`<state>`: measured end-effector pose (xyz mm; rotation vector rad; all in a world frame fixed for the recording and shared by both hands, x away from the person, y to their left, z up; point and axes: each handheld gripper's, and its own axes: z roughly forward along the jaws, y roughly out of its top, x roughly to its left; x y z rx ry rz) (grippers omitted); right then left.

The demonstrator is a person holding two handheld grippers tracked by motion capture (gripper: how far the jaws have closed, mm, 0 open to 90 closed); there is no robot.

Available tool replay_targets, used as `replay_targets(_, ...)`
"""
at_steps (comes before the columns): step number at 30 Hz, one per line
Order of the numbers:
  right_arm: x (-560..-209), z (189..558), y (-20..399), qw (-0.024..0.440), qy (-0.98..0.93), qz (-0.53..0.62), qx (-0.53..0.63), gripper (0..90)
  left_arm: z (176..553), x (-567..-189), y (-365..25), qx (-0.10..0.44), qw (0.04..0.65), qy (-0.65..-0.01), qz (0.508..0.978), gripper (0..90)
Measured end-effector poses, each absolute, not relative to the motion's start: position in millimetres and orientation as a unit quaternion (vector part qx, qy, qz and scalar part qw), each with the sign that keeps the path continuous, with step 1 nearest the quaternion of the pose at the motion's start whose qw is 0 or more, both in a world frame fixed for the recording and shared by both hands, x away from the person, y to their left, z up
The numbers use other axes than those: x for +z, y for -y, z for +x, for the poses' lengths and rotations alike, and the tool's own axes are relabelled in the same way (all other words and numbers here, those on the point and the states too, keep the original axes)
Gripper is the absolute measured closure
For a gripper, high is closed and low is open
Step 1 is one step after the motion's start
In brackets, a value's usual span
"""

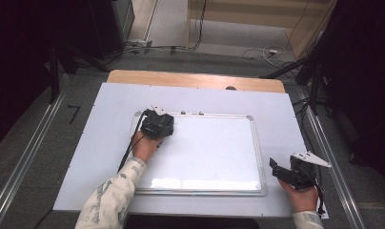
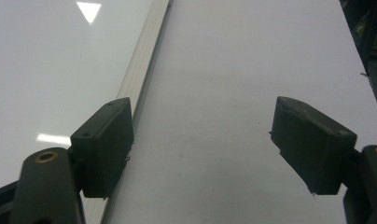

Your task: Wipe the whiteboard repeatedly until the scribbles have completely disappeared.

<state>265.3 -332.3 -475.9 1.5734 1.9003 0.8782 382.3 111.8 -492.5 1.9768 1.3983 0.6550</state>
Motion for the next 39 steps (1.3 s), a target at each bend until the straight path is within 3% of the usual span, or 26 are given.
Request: replay_targets(39, -476, 265, 332, 0.258, -0.703, 0.578, 0.325, 19.7, 380, -490, -122, 0.266, 0.306, -0.54, 0.737, 40.8)
